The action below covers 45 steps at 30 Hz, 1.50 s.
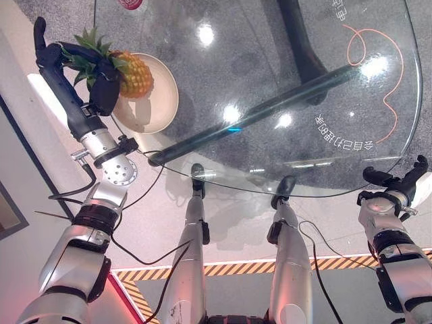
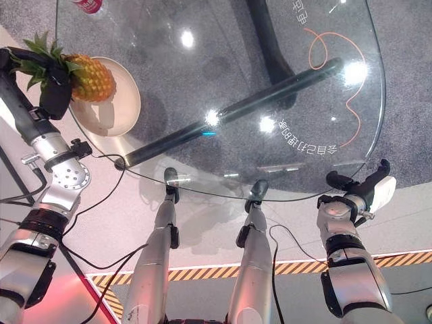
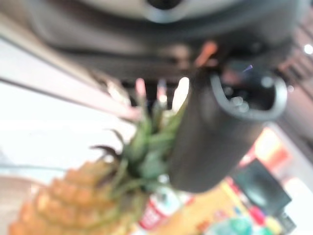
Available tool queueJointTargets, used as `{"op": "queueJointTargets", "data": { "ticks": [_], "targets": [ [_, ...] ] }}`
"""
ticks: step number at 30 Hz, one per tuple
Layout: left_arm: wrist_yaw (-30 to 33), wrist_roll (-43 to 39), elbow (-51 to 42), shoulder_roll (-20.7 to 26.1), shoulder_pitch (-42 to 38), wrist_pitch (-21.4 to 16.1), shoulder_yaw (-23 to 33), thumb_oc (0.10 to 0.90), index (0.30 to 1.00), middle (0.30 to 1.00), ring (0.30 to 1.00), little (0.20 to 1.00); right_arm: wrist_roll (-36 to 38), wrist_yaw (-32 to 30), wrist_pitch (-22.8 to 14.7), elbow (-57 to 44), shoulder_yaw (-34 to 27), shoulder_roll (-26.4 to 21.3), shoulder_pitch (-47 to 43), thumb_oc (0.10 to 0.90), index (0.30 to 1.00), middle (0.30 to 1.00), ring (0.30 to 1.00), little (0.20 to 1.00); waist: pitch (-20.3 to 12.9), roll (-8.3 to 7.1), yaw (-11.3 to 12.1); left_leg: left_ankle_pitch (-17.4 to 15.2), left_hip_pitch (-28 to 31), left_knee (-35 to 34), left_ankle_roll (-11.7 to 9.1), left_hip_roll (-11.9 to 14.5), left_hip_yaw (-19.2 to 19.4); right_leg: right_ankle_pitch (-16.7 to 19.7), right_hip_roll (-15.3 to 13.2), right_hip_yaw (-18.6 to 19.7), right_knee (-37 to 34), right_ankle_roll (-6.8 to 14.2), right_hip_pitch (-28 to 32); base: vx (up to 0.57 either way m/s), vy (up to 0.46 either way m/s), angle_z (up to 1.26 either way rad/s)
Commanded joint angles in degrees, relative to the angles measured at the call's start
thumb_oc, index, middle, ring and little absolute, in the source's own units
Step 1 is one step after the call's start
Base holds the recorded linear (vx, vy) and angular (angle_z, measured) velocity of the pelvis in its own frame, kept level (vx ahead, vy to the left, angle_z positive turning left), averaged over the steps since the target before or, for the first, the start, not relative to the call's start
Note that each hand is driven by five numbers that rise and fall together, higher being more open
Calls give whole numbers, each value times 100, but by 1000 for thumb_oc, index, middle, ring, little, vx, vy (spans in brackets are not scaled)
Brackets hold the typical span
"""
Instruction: Pick up the fruit to the plate
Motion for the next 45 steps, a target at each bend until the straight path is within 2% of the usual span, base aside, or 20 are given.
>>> {"op": "queueJointTargets", "data": {
  "ticks": [1, 19, 27, 45],
  "targets": [
    [95, -90, 26, -31, -181, -347, 460, 800, 900, 900, 900, 900, 166, -220, 283, 690, -14, -416, -66, 800, 900, 900, 900, 900, -97, 37, 170, -681, 84, 525, -358, 410, -138, 419, 36, -42, 70, 160, -204, 0, 0, 0],
    [-175, -617, 54, -104, -19, -410, 619, 800, 900, 900, 900, 900, 139, -220, 288, 695, -19, -463, -77, 800, 900, 900, 900, 900, -97, 81, 193, -721, 147, 532, -357, 404, -143, 378, 14, -32, 121, 169, -183, 1, -1, 1],
    [-212, -660, 41, -77, -78, -357, 625, 800, 900, 900, 900, 900, 151, -194, 293, 685, -7, -496, -82, 800, 900, 900, 900, 900, -97, 86, 187, -721, 145, 516, -360, 398, -145, 382, 4, -31, 113, 174, -192, 0, 0, 0],
    [-219, -651, -59, -111, -27, -544, 667, 800, 900, 900, 900, 900, 128, -178, 287, 705, -24, -527, -68, 800, 900, 900, 900, 900, -97, 120, 191, -724, 155, 505, -357, 393, -132, 379, -6, -27, 118, 171, -205, 0, 0, 0]
  ]
}}
